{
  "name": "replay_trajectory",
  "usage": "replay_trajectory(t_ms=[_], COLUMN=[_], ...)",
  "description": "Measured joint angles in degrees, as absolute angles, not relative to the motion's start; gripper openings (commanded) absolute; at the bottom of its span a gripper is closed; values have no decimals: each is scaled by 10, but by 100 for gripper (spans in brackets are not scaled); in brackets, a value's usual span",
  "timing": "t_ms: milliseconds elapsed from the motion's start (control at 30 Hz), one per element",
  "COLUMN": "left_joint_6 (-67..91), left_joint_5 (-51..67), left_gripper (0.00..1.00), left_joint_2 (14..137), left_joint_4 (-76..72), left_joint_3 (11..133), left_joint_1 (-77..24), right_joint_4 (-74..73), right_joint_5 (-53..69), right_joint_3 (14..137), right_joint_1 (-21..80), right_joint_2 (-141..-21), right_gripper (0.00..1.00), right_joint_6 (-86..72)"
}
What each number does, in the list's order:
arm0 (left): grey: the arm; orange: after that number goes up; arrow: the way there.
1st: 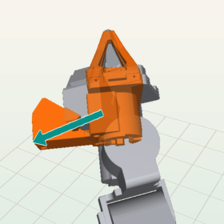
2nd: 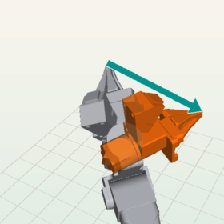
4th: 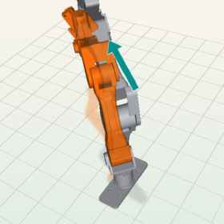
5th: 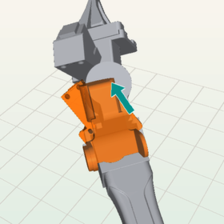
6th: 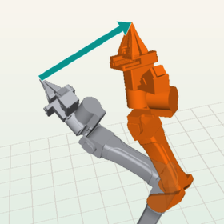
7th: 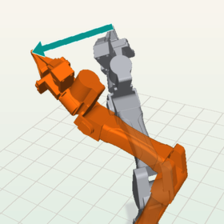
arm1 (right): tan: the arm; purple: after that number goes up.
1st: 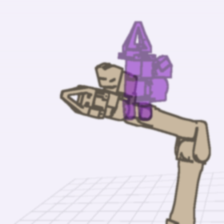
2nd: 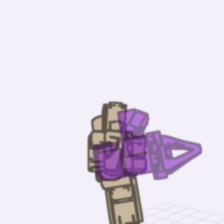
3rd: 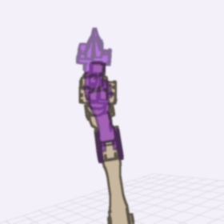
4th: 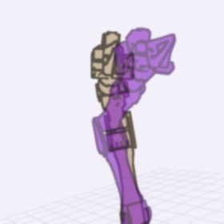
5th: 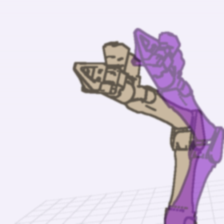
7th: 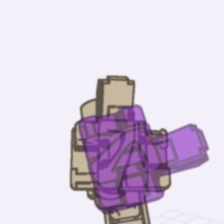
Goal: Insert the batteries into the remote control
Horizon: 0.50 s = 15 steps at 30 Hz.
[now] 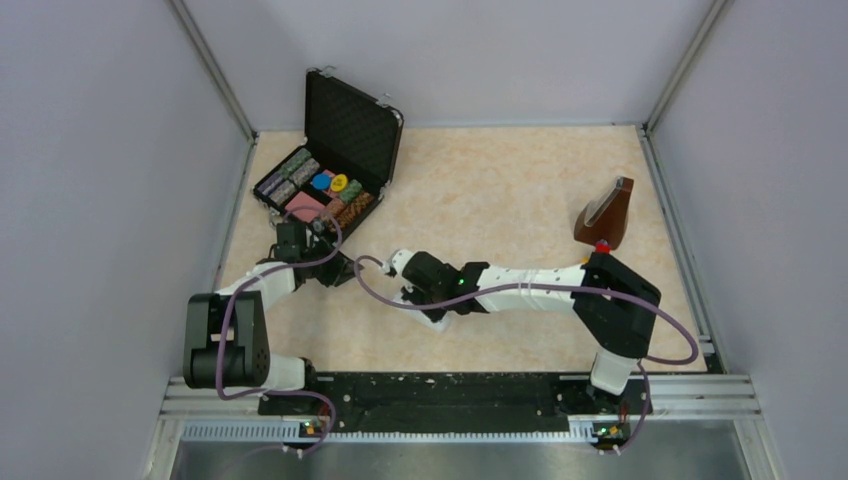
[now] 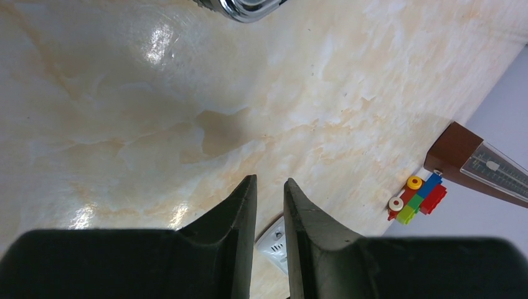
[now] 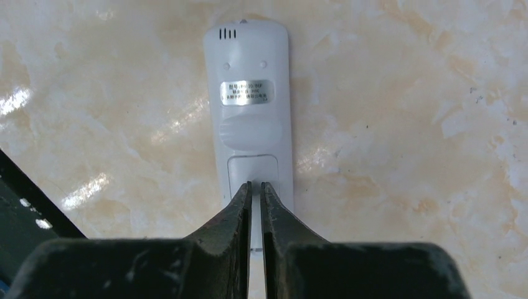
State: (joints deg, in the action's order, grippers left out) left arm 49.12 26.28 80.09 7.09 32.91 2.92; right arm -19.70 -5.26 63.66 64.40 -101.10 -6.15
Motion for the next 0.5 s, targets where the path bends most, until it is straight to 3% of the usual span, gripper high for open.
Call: replay_trajectory(t_ms=[500], left_joint_6=[474], left_joint_5=[305], left_gripper=[37], left_joint_2=[767], left_joint_4=[91], left_joint_3=[330], left_joint_1=[28], right_joint_4=[-178], right_joint_5=[-97], right_joint_3=[631], right_joint_1=[643], right_joint_2=[-1005], right_gripper=[24], right_joint_6=[-154])
